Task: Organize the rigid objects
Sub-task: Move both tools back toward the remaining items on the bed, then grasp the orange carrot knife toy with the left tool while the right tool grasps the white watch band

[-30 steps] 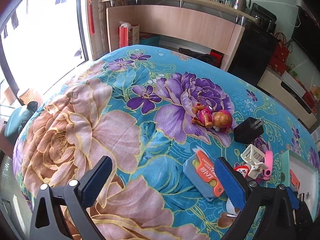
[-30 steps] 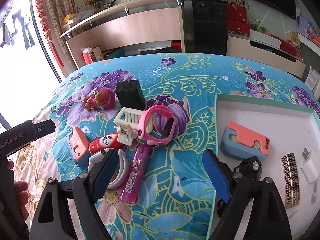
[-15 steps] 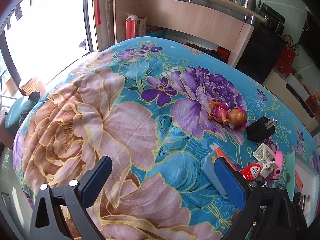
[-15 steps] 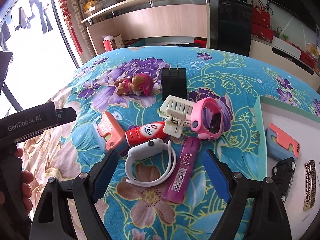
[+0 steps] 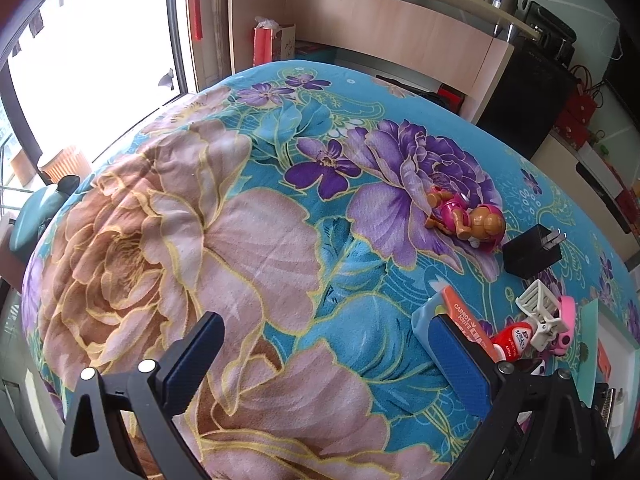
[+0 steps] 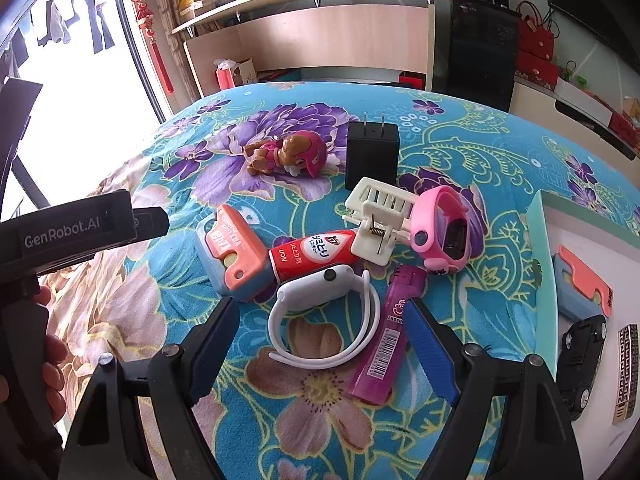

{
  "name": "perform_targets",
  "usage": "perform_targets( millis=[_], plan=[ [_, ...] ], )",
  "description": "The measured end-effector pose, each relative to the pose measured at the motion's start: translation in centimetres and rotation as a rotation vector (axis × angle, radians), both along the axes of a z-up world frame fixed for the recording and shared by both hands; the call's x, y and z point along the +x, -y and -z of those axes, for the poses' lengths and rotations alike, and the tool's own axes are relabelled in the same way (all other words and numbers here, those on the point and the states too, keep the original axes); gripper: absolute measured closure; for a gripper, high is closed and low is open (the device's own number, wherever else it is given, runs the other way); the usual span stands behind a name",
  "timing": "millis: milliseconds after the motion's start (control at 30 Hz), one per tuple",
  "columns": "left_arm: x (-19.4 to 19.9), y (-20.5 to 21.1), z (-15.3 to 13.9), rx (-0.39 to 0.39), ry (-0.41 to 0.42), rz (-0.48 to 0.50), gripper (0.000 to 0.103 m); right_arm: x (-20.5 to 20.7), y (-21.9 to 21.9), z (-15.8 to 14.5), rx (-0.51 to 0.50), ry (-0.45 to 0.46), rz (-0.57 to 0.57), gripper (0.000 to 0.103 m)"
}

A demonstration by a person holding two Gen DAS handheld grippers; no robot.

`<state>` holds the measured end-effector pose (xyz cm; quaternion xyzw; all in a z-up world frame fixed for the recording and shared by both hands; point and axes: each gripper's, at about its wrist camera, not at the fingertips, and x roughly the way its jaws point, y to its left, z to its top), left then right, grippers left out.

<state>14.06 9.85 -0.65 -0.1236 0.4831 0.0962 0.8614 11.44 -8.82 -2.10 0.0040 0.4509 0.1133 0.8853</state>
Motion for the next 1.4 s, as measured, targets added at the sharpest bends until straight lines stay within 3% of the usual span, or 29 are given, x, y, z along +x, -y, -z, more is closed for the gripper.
perform_targets(
  millis=[133,333,433,900,1167,1400],
  plan=[
    [0.1,0.3,0.1,-0.002,-0.003,0.012,0.0,0.0,0.0,0.0,-0.034,0.011,0.009,0.037],
    [0.3,1.0,0.3,0.001,-0.015,0.033,0.0,-0.2,-0.5,0.0,-0.054,0.018,-0.024,0.047],
    [0.3,1.2,0.3,0.003,-0.017,0.041,0.0,-0.3,-0.9,0.1,-0.076,0.021,-0.038,0.047],
    [0.7,2.7,0.6,-0.007,-0.03,0.108,0.0,-0.5,1.4,-1.1,-0.001,0.034,0.021,0.048],
    [0.8,4.8,1.0,0.001,-0.053,0.215,0.0,-0.6,4.1,-2.1,0.022,0.063,0.102,0.048],
    [0.8,6.7,1.5,0.055,-0.071,0.305,0.0,-0.6,6.0,-2.4,0.036,0.067,0.155,0.048]
  ],
)
